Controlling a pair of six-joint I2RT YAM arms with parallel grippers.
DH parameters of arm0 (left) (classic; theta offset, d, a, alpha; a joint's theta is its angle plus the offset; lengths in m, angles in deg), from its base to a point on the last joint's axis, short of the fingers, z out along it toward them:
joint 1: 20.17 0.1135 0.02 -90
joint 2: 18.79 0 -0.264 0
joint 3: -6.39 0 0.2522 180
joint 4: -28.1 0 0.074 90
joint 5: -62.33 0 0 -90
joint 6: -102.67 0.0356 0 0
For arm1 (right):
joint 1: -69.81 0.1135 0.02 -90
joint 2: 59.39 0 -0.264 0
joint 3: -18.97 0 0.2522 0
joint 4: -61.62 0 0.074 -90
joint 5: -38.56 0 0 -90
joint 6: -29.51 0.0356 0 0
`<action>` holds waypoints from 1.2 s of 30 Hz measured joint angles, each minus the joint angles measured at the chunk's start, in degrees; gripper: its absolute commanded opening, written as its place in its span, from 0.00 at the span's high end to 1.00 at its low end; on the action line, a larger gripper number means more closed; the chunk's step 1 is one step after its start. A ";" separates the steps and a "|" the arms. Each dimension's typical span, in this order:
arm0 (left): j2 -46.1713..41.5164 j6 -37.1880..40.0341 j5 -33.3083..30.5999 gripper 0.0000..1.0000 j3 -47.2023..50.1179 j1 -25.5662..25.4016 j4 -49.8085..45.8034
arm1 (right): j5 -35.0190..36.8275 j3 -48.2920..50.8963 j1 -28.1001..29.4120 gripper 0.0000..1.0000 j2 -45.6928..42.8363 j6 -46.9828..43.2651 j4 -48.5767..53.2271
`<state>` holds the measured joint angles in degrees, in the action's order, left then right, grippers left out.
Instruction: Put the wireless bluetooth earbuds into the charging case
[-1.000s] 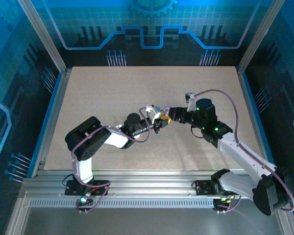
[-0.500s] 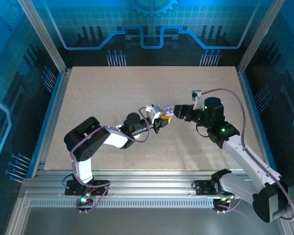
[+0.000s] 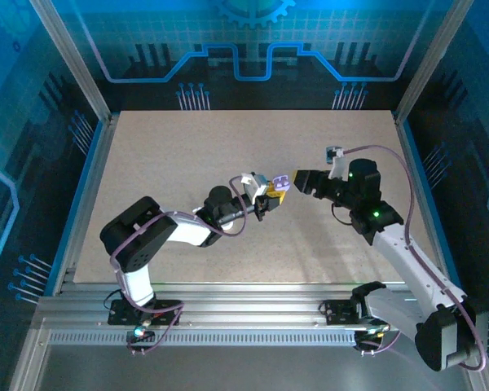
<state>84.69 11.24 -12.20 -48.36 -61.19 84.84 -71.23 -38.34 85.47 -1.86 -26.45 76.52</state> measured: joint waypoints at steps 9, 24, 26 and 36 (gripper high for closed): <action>-4.90 -0.17 1.42 0.90 0.00 0.79 -4.74 | -0.20 2.60 -1.40 0.35 -4.68 -3.96 -2.34; -8.87 -0.17 4.79 0.90 0.00 3.04 -11.21 | 1.81 8.59 -2.21 0.04 -12.28 -14.10 -4.22; -9.44 -0.15 5.16 0.90 0.00 3.15 -12.26 | 1.73 8.74 -2.23 0.04 -12.20 -15.28 -3.93; -12.90 0.28 6.97 0.90 0.00 3.48 -16.92 | 0.22 7.23 -2.23 0.05 -12.15 -23.93 0.50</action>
<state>71.80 11.52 -5.23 -48.36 -57.71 67.92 -71.01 -31.11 83.24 -14.01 -50.38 77.03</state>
